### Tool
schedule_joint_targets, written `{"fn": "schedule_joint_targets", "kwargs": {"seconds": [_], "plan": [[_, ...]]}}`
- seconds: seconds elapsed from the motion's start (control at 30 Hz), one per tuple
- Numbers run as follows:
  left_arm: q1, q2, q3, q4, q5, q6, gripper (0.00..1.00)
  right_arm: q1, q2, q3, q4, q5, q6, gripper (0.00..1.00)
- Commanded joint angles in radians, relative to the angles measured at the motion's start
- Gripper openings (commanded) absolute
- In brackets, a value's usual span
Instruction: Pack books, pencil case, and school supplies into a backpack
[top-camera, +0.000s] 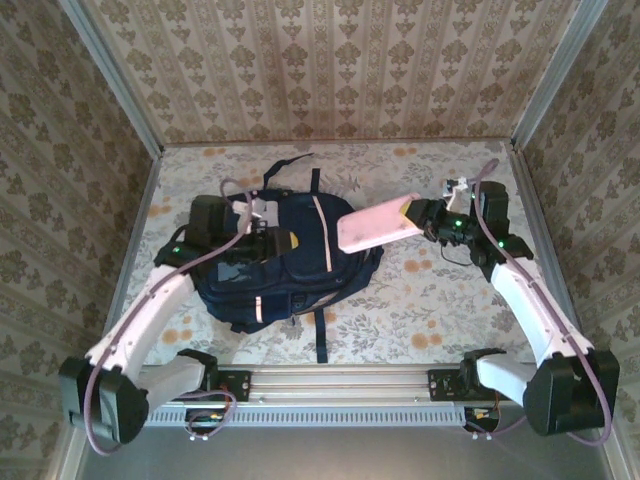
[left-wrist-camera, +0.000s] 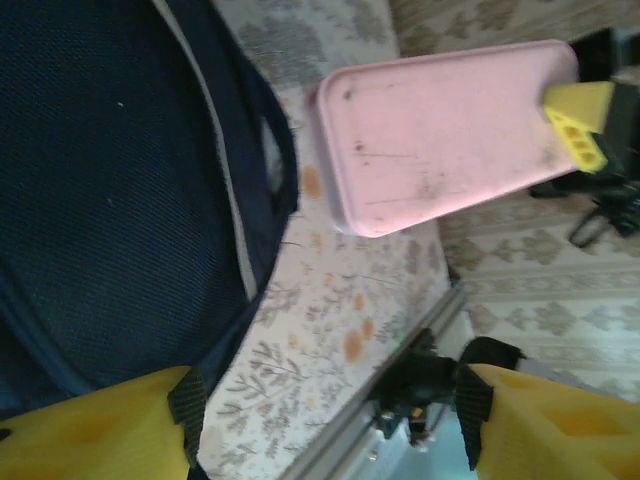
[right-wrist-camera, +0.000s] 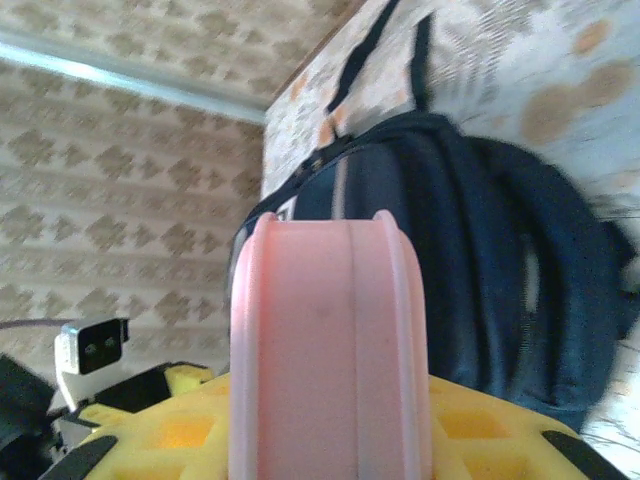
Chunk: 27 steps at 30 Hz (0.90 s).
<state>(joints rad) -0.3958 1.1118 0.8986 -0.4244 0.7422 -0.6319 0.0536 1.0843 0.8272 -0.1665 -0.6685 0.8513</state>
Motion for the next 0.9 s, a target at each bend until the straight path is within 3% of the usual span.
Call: {"fn": "schedule_joint_targets", "kwargs": {"seconds": [0.0,0.2,0.33,0.6,0.87], "plan": [[-0.102,0.126,0.115,-0.039,-0.21,-0.045,0.69,-0.023,-0.083,-0.048,-0.046,0.172,0.037,0.24],[-0.215,0.407,0.305,-0.056,-0.285,-0.093,0.63,-0.053,-0.205,-0.094,-0.115,0.374,0.001,0.23],[-0.218,0.519,0.384,-0.082,-0.339,-0.077,0.57,-0.089,-0.27,-0.145,-0.117,0.425,0.035,0.24],[-0.216,0.609,0.449,-0.059,-0.328,-0.065,0.54,-0.101,-0.345,-0.225,-0.078,0.424,0.066,0.23],[-0.215,0.683,0.482,-0.043,-0.307,-0.057,0.43,-0.101,-0.362,-0.243,-0.069,0.411,0.074,0.21]]}}
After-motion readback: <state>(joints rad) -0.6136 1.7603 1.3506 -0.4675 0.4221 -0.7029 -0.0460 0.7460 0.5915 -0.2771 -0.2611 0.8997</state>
